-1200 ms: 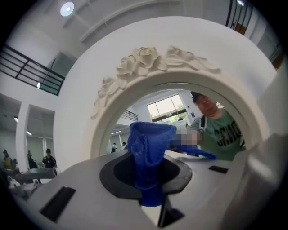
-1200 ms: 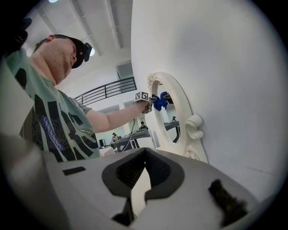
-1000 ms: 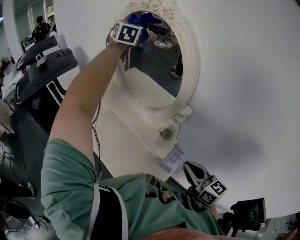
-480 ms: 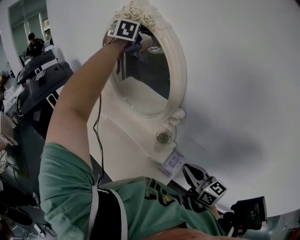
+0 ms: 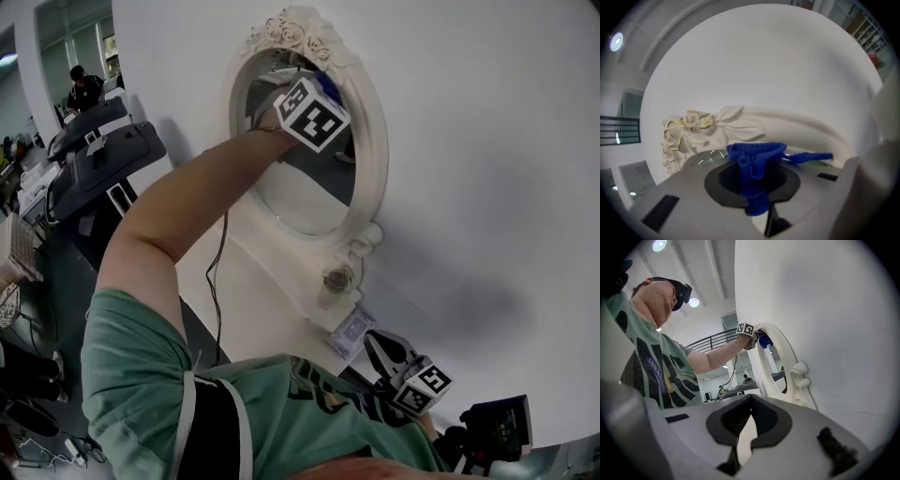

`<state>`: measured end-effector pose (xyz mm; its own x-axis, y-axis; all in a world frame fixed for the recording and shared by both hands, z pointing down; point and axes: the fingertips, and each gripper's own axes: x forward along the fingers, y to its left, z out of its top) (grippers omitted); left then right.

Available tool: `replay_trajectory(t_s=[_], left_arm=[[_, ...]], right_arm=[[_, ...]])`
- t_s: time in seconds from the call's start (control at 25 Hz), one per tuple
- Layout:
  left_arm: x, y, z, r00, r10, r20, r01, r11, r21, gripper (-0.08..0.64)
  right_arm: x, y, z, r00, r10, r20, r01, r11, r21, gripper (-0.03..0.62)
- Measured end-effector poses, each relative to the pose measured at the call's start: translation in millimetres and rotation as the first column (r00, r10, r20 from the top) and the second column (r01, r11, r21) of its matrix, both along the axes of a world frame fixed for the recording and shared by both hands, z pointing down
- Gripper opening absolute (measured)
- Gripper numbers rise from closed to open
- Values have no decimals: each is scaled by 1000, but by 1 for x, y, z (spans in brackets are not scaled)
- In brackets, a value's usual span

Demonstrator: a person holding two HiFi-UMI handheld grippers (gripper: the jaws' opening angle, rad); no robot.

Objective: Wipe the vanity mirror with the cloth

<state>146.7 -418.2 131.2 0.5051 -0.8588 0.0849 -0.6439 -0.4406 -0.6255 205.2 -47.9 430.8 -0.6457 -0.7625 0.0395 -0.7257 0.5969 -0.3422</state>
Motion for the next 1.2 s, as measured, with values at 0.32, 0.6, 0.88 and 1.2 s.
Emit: replay_trajectory(t_s=[0.32,0.6,0.88,1.2], left_arm=[[50,66,87,934,82,349,-157,969,191,78],[73,89,190,842,106,530,-266,935,234,78],[66,99,301,713,96,695,-321,926,201,77],[5,81,426,672,248,698,-280,957,-71,78]], right_arm=[[-5,7,3,1000,-15,7,15,1000,-28,12],[-15,-1,22,999,-50,13,51,996,-74,12],[-29,3,31,997,-73,19,75,987,-143,12],[-56,-1,23,993,-114,-18,110,984,-144,12]])
